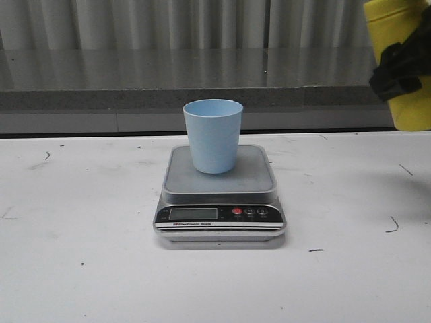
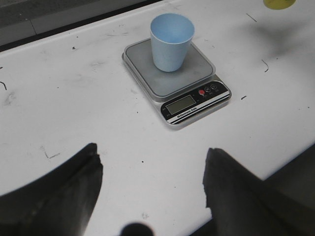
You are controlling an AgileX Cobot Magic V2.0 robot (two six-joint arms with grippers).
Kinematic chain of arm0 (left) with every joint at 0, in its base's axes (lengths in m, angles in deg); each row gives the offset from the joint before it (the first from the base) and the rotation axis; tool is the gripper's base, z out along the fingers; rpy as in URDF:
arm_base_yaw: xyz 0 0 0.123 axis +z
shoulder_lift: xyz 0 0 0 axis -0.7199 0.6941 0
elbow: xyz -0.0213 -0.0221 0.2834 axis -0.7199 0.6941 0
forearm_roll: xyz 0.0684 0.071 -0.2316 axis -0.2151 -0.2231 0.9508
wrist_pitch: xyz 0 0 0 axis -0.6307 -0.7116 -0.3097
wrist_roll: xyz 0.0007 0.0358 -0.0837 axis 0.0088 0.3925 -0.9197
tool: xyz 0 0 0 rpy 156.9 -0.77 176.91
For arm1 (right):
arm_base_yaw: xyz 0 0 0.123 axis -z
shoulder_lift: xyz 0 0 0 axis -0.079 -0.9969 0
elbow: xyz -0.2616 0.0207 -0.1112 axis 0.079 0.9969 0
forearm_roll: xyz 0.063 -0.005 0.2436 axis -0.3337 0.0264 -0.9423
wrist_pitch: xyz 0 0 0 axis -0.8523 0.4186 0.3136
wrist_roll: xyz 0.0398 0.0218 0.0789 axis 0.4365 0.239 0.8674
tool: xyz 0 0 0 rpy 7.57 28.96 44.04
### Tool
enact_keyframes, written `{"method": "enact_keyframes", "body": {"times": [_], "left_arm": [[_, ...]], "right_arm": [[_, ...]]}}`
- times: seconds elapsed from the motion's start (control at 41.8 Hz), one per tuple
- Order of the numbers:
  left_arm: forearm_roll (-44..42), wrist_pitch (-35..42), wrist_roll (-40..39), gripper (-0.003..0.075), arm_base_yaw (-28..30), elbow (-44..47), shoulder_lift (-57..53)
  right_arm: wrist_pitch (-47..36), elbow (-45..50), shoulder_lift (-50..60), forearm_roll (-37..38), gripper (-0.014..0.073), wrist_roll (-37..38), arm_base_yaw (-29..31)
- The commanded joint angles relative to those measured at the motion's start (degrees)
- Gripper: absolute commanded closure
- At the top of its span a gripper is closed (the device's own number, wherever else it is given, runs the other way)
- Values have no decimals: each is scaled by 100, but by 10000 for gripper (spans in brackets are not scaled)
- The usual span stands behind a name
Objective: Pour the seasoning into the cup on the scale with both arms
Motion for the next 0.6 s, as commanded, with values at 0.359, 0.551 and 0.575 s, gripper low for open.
{"method": "enact_keyframes", "body": {"times": [0.359,0.551,0.575], "left_arm": [[50,386,13,283,-35,-145,-1],[50,386,13,283,-35,-145,-1],[50,386,13,283,-35,-145,-1]], "right_arm": [[3568,-2304,-381,3577,272,-78,-2145],[4278,-2385,-813,5152,272,-78,-2611],[4336,-2385,-881,5278,272,-78,-2656]]}}
